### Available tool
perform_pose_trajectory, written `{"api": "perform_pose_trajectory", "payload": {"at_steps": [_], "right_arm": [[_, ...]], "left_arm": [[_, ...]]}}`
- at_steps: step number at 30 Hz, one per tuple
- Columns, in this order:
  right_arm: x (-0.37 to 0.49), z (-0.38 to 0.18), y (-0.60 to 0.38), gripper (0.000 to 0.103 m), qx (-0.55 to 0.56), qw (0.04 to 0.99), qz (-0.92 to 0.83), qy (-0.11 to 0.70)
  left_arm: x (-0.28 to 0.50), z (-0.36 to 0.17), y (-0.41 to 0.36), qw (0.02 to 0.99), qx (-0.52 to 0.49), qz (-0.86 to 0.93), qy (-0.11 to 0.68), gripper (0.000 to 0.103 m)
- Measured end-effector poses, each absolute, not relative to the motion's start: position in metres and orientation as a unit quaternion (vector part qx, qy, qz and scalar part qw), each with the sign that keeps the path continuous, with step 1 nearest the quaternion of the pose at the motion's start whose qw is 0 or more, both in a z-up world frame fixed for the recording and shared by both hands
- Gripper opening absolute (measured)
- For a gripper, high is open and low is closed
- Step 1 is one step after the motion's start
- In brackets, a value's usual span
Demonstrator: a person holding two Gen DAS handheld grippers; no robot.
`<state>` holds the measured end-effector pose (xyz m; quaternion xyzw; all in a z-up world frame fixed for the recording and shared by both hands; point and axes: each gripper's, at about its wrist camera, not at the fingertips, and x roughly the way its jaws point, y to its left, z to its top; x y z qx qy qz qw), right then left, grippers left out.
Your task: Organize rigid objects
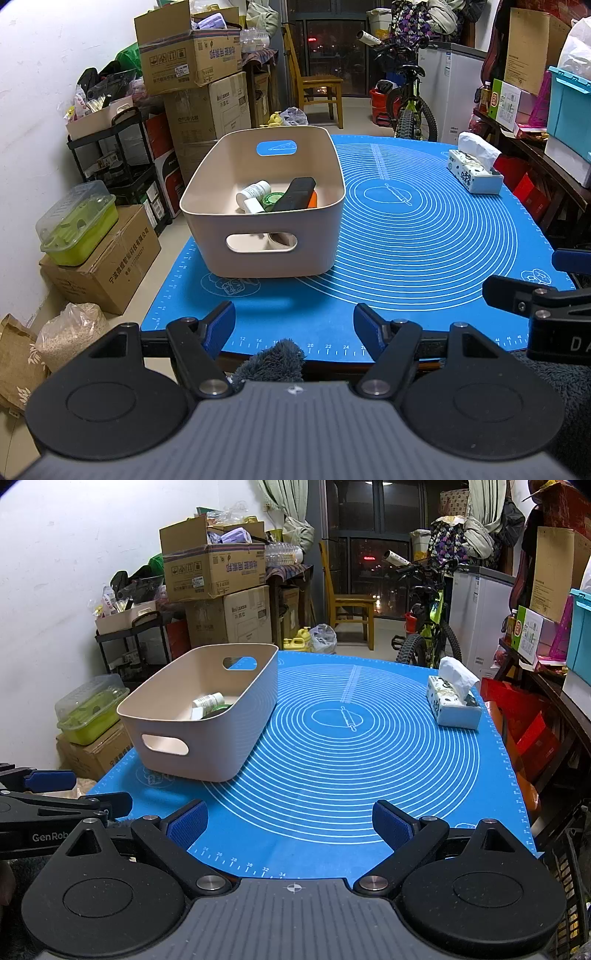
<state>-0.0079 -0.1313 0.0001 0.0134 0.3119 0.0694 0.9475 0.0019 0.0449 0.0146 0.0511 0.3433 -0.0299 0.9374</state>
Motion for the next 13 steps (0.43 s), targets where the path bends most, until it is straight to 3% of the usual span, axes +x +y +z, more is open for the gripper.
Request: {"api": "perform_pose_trajectory", "payload": {"at_steps": [13], "right_arm": [[-0.0077, 0.0009, -0.1325, 0.096, 0.014, 0.947, 0.070, 0.312]], "left_arm": [[0.0019, 0.0141, 0.0440, 0.937, 0.052, -0.030, 0.343, 0.072]]}}
